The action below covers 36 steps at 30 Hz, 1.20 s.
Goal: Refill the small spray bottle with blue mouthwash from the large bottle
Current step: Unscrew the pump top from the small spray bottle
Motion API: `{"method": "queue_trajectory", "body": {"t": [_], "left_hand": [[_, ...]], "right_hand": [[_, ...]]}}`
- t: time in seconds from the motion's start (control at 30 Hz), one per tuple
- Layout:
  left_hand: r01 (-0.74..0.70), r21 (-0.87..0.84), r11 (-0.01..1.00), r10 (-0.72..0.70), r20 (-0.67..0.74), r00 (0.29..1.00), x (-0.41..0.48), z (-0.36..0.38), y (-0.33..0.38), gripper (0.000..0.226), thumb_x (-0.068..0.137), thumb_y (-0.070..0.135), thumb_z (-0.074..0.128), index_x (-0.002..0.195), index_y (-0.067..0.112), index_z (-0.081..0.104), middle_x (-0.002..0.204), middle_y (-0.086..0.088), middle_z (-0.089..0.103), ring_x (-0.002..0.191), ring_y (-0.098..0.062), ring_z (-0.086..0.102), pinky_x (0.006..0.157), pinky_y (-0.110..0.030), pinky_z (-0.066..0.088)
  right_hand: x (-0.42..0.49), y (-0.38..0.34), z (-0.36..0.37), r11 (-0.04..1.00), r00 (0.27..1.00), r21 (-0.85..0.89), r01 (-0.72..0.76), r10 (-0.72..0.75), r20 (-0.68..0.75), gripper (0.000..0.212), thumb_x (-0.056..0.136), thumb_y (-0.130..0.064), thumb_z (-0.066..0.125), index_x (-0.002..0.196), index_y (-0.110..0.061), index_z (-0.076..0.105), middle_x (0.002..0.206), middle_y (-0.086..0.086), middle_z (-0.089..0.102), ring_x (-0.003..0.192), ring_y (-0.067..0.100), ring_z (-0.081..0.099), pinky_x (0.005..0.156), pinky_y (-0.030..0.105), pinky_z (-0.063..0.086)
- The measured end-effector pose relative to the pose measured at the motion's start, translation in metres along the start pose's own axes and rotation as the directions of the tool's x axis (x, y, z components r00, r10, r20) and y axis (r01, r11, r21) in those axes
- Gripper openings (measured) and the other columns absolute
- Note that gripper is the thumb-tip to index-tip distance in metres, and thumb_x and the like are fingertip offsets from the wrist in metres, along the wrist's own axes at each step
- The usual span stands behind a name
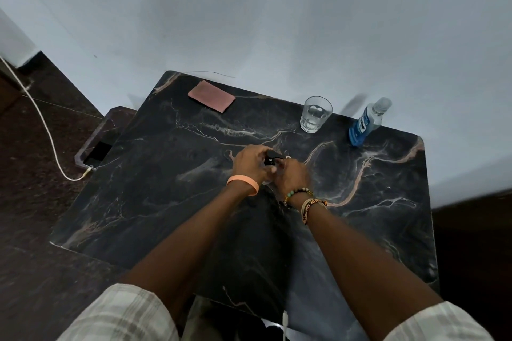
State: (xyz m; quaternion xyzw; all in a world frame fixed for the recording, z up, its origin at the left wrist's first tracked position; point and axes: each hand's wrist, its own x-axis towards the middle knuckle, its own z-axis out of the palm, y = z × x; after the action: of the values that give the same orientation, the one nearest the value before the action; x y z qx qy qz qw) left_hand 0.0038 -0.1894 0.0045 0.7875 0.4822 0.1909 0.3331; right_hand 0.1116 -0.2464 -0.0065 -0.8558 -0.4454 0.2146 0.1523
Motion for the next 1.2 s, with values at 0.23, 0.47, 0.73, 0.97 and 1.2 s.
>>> {"method": "queue_trajectory", "body": {"t": [0.23, 0.47, 0.73, 0.97, 1.2], "left_hand": [[0.000, -0.052, 0.999, 0.004, 0.070, 0.998, 0.000, -0.003, -0.002, 0.038, 0.069, 0.010, 0.079, 0.105, 0.019, 0.070, 0.101, 0.000, 0.071, 0.098, -0.019, 0.064, 0.090, -0.037, 0.051], [0.012, -0.161, 0.987, 0.002, 0.089, 0.996, 0.000, -0.003, -0.005, 0.046, 0.068, 0.010, 0.079, 0.112, 0.022, 0.068, 0.108, 0.001, 0.070, 0.102, -0.016, 0.063, 0.092, -0.035, 0.051], [0.003, -0.165, 0.986, 0.016, 0.114, 0.993, -0.001, -0.001, -0.006, 0.031, 0.069, 0.011, 0.078, 0.097, 0.022, 0.069, 0.096, 0.006, 0.068, 0.095, -0.014, 0.062, 0.089, -0.039, 0.051], [0.054, -0.234, 0.971, -0.034, 0.087, 0.996, -0.002, -0.001, -0.005, 0.044, 0.064, 0.011, 0.082, 0.094, 0.037, 0.061, 0.087, 0.023, 0.062, 0.087, 0.006, 0.061, 0.080, -0.009, 0.046], [0.141, -0.213, 0.967, -0.131, 0.064, 0.989, 0.003, 0.006, -0.007, 0.052, 0.067, 0.016, 0.086, 0.114, 0.016, 0.065, 0.099, 0.011, 0.058, 0.091, -0.004, 0.055, 0.082, -0.017, 0.042]], "right_hand": [[-0.003, 0.001, -0.004, 0.997, 0.998, -0.037, 0.066, -0.066, 0.010, 0.030, 0.086, -0.034, 0.066, 0.115, -0.029, 0.066, 0.095, 0.005, 0.070, 0.087, 0.025, 0.065, 0.067, 0.031, 0.051], [-0.002, 0.001, -0.006, 0.998, 0.998, -0.044, 0.054, -0.053, 0.023, 0.033, 0.084, -0.036, 0.069, 0.114, -0.024, 0.066, 0.097, 0.009, 0.070, 0.090, 0.029, 0.065, 0.068, 0.032, 0.049], [0.001, 0.001, -0.005, 0.999, 0.999, -0.013, 0.032, -0.032, 0.017, 0.025, 0.082, -0.036, 0.066, 0.103, -0.023, 0.070, 0.089, 0.010, 0.070, 0.082, 0.030, 0.065, 0.061, 0.030, 0.047], [0.003, 0.002, -0.003, 0.998, 0.998, -0.027, 0.058, -0.057, 0.013, 0.027, 0.081, -0.030, 0.066, 0.106, -0.025, 0.070, 0.090, 0.010, 0.072, 0.086, 0.031, 0.067, 0.069, 0.035, 0.053], [0.002, 0.003, -0.003, 0.998, 0.998, 0.000, 0.057, -0.057, 0.003, 0.023, 0.083, -0.034, 0.062, 0.102, -0.027, 0.071, 0.083, 0.007, 0.071, 0.078, 0.027, 0.065, 0.060, 0.027, 0.041]]}}
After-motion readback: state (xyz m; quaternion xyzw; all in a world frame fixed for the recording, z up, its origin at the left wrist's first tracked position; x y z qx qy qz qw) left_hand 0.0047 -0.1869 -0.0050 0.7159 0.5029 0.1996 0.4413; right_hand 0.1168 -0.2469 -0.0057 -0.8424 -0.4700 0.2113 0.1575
